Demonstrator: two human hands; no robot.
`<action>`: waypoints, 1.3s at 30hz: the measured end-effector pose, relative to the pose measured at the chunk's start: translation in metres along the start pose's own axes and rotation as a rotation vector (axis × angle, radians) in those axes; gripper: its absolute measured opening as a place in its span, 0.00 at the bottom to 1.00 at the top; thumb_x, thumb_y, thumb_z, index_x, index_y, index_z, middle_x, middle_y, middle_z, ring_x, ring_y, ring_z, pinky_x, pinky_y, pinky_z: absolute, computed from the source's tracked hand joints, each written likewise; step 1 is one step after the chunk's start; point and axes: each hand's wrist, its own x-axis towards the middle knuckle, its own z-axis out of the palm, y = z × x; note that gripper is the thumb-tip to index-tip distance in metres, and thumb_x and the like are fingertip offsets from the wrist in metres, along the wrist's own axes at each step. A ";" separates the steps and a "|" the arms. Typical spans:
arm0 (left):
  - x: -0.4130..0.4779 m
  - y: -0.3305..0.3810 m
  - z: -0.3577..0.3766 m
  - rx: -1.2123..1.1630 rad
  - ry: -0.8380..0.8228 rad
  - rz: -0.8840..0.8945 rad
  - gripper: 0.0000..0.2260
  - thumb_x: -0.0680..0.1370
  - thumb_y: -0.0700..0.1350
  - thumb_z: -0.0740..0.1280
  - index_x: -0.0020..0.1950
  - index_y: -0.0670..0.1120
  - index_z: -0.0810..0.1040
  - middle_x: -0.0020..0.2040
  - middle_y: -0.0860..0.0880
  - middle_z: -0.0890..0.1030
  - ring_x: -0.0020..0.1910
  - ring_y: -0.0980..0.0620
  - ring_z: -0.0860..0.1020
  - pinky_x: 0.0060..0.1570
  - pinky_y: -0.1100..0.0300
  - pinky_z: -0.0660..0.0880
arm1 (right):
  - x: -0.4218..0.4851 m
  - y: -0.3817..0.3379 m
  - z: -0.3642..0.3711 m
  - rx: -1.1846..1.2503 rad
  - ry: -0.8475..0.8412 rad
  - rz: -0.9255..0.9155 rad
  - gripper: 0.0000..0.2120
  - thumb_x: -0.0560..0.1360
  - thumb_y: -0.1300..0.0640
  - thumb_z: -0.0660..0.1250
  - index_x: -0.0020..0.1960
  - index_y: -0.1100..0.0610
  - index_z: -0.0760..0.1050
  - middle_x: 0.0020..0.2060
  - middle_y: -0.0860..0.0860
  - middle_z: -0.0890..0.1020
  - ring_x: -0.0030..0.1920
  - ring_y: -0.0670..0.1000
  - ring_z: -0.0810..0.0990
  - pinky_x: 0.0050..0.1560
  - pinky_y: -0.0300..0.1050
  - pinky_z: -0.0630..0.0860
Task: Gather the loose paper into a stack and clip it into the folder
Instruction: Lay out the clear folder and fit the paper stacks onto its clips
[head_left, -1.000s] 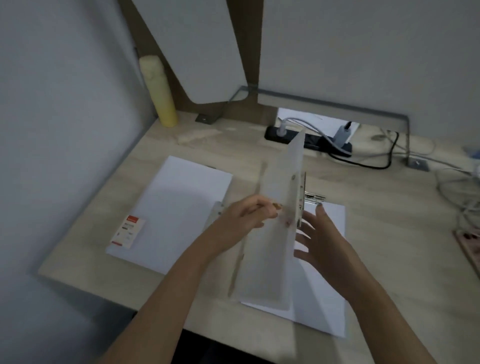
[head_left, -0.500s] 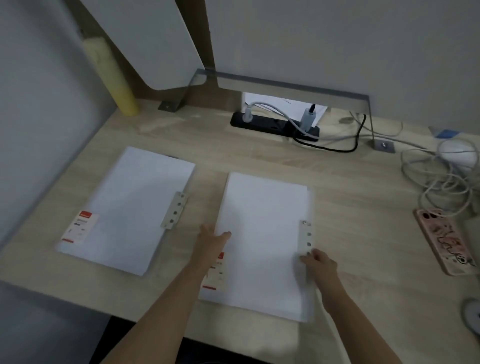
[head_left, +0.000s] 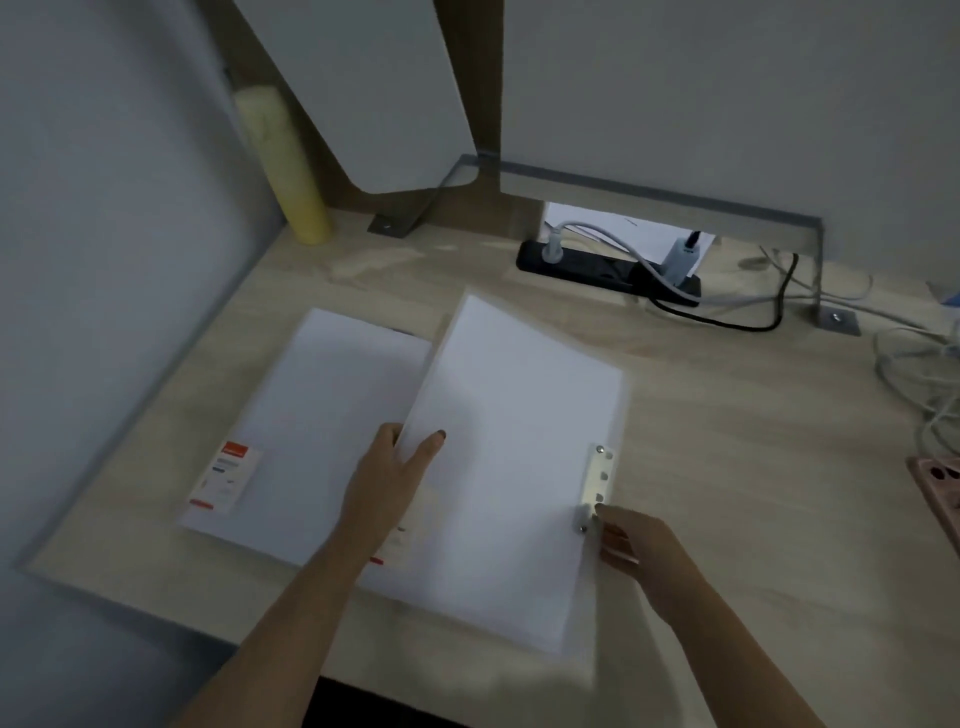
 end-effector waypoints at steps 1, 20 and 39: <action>0.007 -0.005 -0.019 0.026 0.026 0.009 0.18 0.74 0.58 0.66 0.52 0.45 0.73 0.39 0.53 0.76 0.35 0.51 0.76 0.34 0.56 0.72 | -0.001 -0.003 0.019 -0.015 -0.030 -0.012 0.06 0.76 0.61 0.64 0.40 0.59 0.75 0.38 0.56 0.75 0.37 0.52 0.73 0.41 0.43 0.71; 0.054 -0.136 -0.184 0.272 -0.229 -0.139 0.50 0.63 0.58 0.76 0.75 0.56 0.48 0.69 0.53 0.63 0.68 0.48 0.67 0.61 0.52 0.69 | -0.012 0.030 0.209 -0.679 -0.204 -0.351 0.43 0.71 0.53 0.71 0.75 0.57 0.47 0.66 0.50 0.58 0.71 0.55 0.61 0.69 0.46 0.63; 0.083 -0.114 -0.197 0.944 -0.382 0.283 0.52 0.69 0.57 0.72 0.69 0.56 0.29 0.62 0.47 0.65 0.53 0.50 0.71 0.48 0.58 0.73 | 0.002 0.053 0.225 -1.285 0.032 -0.681 0.55 0.52 0.39 0.79 0.72 0.58 0.60 0.64 0.72 0.69 0.54 0.68 0.80 0.37 0.49 0.81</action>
